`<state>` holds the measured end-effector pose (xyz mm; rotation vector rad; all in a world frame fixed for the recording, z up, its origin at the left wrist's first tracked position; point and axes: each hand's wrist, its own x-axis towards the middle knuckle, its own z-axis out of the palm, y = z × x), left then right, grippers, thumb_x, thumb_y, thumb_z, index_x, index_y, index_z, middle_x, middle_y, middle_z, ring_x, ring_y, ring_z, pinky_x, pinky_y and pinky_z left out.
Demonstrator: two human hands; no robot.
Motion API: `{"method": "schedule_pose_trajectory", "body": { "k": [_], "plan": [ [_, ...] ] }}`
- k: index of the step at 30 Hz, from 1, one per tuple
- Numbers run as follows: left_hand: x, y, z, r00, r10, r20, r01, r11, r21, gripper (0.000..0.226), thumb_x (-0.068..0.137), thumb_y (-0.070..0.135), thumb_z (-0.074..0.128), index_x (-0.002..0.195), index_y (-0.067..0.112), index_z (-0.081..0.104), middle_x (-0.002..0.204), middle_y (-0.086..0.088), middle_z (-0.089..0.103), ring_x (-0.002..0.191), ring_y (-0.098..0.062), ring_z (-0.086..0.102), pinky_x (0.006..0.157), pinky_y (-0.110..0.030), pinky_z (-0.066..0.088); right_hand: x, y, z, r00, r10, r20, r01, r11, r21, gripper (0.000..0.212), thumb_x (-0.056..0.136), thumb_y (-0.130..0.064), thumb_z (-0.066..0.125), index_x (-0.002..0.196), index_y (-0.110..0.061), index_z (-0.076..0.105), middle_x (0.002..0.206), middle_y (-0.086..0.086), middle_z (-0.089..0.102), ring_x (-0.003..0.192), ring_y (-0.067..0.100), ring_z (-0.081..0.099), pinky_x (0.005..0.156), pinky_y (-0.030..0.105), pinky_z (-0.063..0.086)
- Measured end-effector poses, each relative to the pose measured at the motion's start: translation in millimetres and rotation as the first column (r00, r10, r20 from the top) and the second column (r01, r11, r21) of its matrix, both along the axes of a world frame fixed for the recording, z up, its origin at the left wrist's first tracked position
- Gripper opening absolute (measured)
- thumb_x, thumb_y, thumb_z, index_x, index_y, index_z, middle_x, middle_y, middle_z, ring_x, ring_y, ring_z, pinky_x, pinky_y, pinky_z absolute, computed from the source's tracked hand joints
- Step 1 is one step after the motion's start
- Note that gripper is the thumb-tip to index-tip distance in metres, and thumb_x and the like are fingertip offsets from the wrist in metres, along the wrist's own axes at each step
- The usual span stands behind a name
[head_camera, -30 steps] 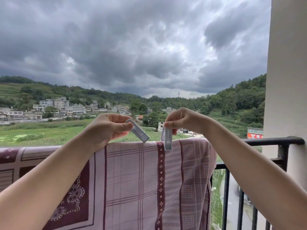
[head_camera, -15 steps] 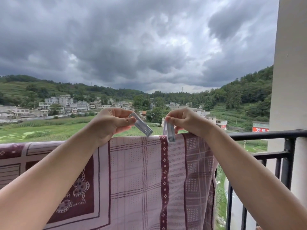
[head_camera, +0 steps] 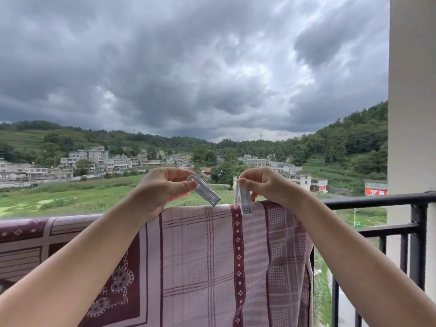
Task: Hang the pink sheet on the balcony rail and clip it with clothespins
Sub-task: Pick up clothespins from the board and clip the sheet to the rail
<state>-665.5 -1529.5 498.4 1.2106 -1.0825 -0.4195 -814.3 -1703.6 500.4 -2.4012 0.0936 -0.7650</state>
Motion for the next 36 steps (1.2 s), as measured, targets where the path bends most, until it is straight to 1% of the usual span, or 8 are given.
{"method": "schedule_pose_trajectory", "body": {
  "k": [4, 6, 9, 14, 22, 28, 32, 36],
  "plan": [
    [-1, -1, 0, 0.999, -0.007, 0.042, 0.007, 1.000, -0.003, 0.018, 0.074, -0.007, 0.058, 0.080, 0.009, 0.060, 0.083, -0.006, 0.063, 0.076, -0.014, 0.060, 0.066, -0.011, 0.053, -1, -3, -2, 0.999, -0.017, 0.049, 0.016, 1.000, 0.015, 0.017, 0.088, -0.020, 0.048, 0.076, -0.017, 0.060, 0.069, -0.003, 0.056, 0.064, 0.013, 0.054, 0.062, 0.021, 0.048],
    [-1, -3, 1, 0.998, 0.001, 0.055, -0.001, 1.000, 0.001, 0.017, 0.074, -0.006, 0.059, 0.081, 0.010, 0.060, 0.084, -0.006, 0.063, 0.079, -0.014, 0.060, 0.068, -0.011, 0.052, -3, -3, 0, 0.998, -0.004, 0.056, 0.002, 0.999, 0.040, 0.018, 0.089, -0.018, 0.048, 0.075, -0.017, 0.060, 0.069, -0.004, 0.056, 0.063, 0.008, 0.054, 0.060, 0.017, 0.049],
    [-1, -5, 1, 0.997, 0.013, 0.073, -0.014, 1.000, 0.014, 0.017, 0.074, -0.003, 0.061, 0.081, 0.012, 0.059, 0.085, -0.005, 0.063, 0.081, -0.014, 0.060, 0.071, -0.012, 0.051, -4, -2, 7, 1.000, 0.008, -0.013, -0.008, 0.999, 0.035, 0.020, 0.088, -0.015, 0.048, 0.073, -0.013, 0.060, 0.068, -0.002, 0.057, 0.057, -0.002, 0.055, 0.058, 0.014, 0.050],
    [3, -6, 0, 0.998, -0.007, 0.058, 0.006, 1.000, 0.013, 0.017, 0.074, -0.005, 0.059, 0.079, 0.012, 0.059, 0.084, -0.005, 0.062, 0.080, -0.015, 0.059, 0.071, -0.013, 0.051, -9, 0, 21, 0.992, 0.040, -0.120, -0.038, 0.999, 0.016, 0.023, 0.088, -0.009, 0.049, 0.069, -0.014, 0.061, 0.066, -0.001, 0.059, 0.055, -0.002, 0.059, 0.055, 0.016, 0.052],
    [8, -8, -1, 0.996, -0.044, 0.078, 0.043, 0.999, 0.010, 0.032, 0.051, 0.011, 0.064, 0.083, 0.011, 0.059, 0.088, -0.007, 0.063, 0.082, -0.016, 0.060, 0.074, -0.016, 0.052, -10, 8, 60, 0.902, -0.142, -0.407, 0.030, 0.962, -0.270, 0.019, 0.087, -0.015, 0.052, 0.076, -0.018, 0.068, 0.067, -0.002, 0.063, 0.059, 0.011, 0.059, 0.052, 0.014, 0.049],
    [9, -9, -2, 0.993, -0.039, 0.110, 0.041, 0.999, -0.016, 0.020, 0.067, -0.001, 0.062, 0.082, 0.012, 0.060, 0.087, -0.005, 0.064, 0.081, -0.014, 0.060, 0.071, -0.012, 0.051, -14, 0, 42, 0.960, -0.048, -0.274, -0.013, 0.976, -0.215, 0.015, 0.084, -0.007, 0.054, 0.091, 0.000, 0.066, 0.079, 0.016, 0.065, 0.055, 0.001, 0.062, 0.057, 0.014, 0.053],
    [10, -9, -1, 0.992, -0.040, 0.116, 0.040, 0.999, -0.001, 0.022, 0.060, 0.003, 0.066, 0.080, 0.013, 0.063, 0.070, 0.004, 0.071, 0.068, -0.005, 0.065, 0.070, -0.012, 0.052, -18, -3, 33, 0.974, -0.008, -0.227, -0.036, 0.981, -0.191, 0.014, 0.082, -0.009, 0.056, 0.087, -0.016, 0.067, 0.076, 0.001, 0.065, 0.066, 0.007, 0.065, 0.068, 0.022, 0.057],
    [9, -12, -2, 0.996, -0.045, 0.078, 0.046, 0.999, 0.000, 0.030, 0.047, 0.011, 0.068, 0.077, 0.013, 0.065, 0.063, 0.004, 0.072, 0.063, -0.005, 0.066, 0.066, -0.013, 0.054, -16, -8, 30, 0.975, -0.012, -0.222, -0.023, 0.988, -0.156, 0.017, 0.084, -0.009, 0.054, 0.094, -0.003, 0.066, 0.078, 0.004, 0.064, 0.077, 0.019, 0.065, 0.075, 0.031, 0.058]
  ]
}}
